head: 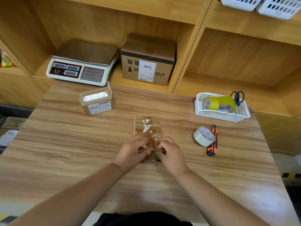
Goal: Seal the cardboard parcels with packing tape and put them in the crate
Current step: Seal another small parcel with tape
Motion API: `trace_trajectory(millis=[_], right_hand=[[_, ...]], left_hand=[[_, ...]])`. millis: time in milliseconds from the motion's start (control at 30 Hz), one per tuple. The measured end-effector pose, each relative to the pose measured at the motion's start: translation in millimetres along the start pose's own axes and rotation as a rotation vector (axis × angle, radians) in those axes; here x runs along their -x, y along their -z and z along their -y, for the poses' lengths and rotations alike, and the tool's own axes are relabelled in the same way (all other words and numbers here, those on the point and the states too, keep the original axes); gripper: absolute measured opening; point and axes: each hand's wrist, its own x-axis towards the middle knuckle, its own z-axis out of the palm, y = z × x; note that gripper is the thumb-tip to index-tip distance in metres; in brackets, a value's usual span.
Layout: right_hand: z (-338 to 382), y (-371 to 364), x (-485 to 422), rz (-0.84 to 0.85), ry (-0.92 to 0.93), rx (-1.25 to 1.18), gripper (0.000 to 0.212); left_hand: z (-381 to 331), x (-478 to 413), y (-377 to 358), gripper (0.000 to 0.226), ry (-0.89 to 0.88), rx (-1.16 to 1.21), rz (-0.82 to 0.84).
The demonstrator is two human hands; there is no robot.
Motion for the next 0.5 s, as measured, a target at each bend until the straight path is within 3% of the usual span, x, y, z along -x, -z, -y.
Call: trace_trajectory(millis=[200, 400, 433, 500], right_hand=[[-25, -22, 13, 0.078, 0.033, 0.137, 0.013], [-25, -20, 4, 0.064, 0.047, 0.26, 0.013], [-24, -17, -1, 0.077, 0.015, 0.264, 0.02], [-21, -12, -12, 0.145, -0.05, 0.294, 0.058]], left_hand=[[12, 6, -14, 0.018, 0.095, -0.18, 0.079], [16, 2, -12, 0.078, 0.239, -0.256, 0.037], [17, 0, -11, 0.084, 0.263, -0.25, 0.037], [22, -4, -8, 0.093, 0.279, -0.265, 0.088]])
